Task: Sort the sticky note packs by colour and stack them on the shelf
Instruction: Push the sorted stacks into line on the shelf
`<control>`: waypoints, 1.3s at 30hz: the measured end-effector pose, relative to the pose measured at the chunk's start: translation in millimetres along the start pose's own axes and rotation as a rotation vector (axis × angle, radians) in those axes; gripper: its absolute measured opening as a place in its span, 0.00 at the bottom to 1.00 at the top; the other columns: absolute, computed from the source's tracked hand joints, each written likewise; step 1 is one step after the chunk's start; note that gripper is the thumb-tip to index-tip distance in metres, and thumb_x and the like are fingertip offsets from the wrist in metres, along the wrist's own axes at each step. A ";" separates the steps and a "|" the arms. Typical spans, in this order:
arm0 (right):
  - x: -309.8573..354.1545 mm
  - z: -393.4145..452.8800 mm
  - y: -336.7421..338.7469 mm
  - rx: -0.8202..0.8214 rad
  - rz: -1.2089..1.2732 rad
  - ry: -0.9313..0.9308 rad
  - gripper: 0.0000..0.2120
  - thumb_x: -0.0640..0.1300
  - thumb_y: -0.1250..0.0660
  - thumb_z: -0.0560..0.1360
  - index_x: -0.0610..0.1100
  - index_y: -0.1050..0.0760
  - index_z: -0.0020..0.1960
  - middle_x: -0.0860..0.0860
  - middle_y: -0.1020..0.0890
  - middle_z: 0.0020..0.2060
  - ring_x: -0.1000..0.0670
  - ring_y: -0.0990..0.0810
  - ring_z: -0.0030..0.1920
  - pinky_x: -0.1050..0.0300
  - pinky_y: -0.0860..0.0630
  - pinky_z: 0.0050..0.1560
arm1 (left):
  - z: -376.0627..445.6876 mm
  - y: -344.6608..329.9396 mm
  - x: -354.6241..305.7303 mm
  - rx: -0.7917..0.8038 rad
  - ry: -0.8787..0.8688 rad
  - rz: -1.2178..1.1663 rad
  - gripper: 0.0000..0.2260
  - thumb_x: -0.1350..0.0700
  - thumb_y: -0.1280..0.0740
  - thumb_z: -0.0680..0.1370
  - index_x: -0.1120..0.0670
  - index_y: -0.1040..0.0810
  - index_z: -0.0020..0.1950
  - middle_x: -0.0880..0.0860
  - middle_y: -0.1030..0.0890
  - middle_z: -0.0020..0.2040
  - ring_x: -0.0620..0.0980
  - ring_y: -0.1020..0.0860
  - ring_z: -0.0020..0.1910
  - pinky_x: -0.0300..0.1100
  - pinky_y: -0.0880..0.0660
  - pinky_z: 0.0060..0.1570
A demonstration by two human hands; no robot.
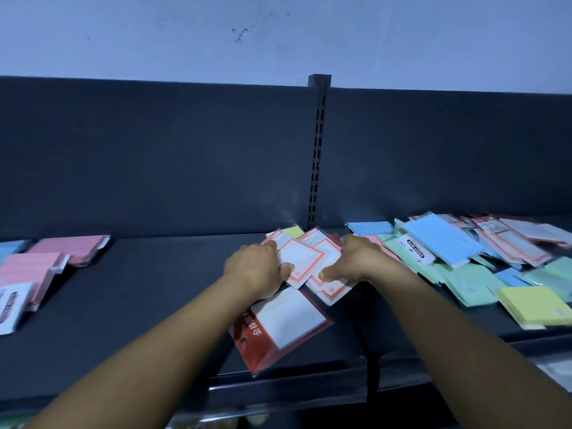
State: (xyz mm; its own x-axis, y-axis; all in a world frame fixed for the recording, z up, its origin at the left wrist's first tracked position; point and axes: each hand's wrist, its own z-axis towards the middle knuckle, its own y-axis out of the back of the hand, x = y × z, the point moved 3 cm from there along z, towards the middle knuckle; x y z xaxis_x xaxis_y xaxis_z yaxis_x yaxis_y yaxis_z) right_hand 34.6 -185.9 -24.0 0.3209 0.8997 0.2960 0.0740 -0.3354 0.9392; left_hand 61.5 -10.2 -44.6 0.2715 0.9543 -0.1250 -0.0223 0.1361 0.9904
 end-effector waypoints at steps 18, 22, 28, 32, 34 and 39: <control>-17.5 -20.1 10.8 -0.046 0.978 0.079 0.11 0.41 0.31 0.76 0.44 0.25 0.57 0.49 0.16 0.41 0.50 0.18 0.34 0.65 0.28 0.27 | -3.9 -0.4 -12.6 0.048 0.290 -0.959 0.43 0.35 0.25 0.59 0.48 0.37 0.68 0.47 0.23 0.59 0.52 0.23 0.57 0.53 0.24 0.58; -14.4 -24.0 11.8 -0.090 1.168 0.098 0.12 0.37 0.33 0.76 0.42 0.25 0.59 0.46 0.17 0.44 0.51 0.18 0.33 0.65 0.28 0.24 | -11.4 7.5 -21.8 -0.015 0.222 -1.275 0.39 0.54 0.25 0.71 0.47 0.44 0.75 0.46 0.22 0.58 0.49 0.22 0.55 0.48 0.24 0.57; -5.2 -22.5 3.6 -0.104 1.317 0.074 0.11 0.38 0.34 0.77 0.40 0.27 0.59 0.45 0.16 0.49 0.47 0.15 0.41 0.53 0.18 0.41 | -18.1 15.3 -13.7 -0.030 0.340 -1.491 0.20 0.64 0.28 0.74 0.59 0.28 0.64 0.56 0.17 0.53 0.55 0.17 0.46 0.53 0.20 0.51; 6.9 -16.2 -1.1 -0.092 1.392 0.071 0.09 0.43 0.38 0.80 0.42 0.27 0.59 0.44 0.17 0.53 0.43 0.16 0.49 0.47 0.19 0.52 | -19.0 27.7 6.8 -0.114 0.304 -1.494 0.11 0.65 0.32 0.76 0.56 0.23 0.58 0.54 0.16 0.53 0.55 0.17 0.48 0.51 0.20 0.52; 16.5 -13.7 -1.3 -0.098 1.411 0.070 0.09 0.45 0.41 0.81 0.44 0.27 0.58 0.46 0.18 0.53 0.44 0.17 0.51 0.47 0.20 0.55 | -20.8 34.0 22.8 -0.176 0.313 -1.469 0.12 0.66 0.33 0.76 0.56 0.24 0.58 0.54 0.17 0.53 0.55 0.17 0.48 0.50 0.19 0.49; 43.1 -6.3 0.7 -0.213 1.246 0.142 0.11 0.40 0.42 0.79 0.48 0.28 0.59 0.49 0.18 0.51 0.48 0.19 0.48 0.52 0.22 0.51 | -26.5 45.3 74.7 -0.337 0.393 -1.386 0.11 0.69 0.35 0.76 0.56 0.26 0.54 0.54 0.18 0.51 0.55 0.18 0.48 0.47 0.20 0.45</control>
State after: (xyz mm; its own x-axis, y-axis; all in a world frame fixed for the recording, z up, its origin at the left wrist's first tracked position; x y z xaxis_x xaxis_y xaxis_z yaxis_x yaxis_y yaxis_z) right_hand 42.5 -145.6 -9.5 -0.0410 0.0353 0.9985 -0.3609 -0.9324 0.0181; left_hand 55.2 74.3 -10.6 -0.0084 0.0158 -0.9998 -0.2010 0.9794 0.0172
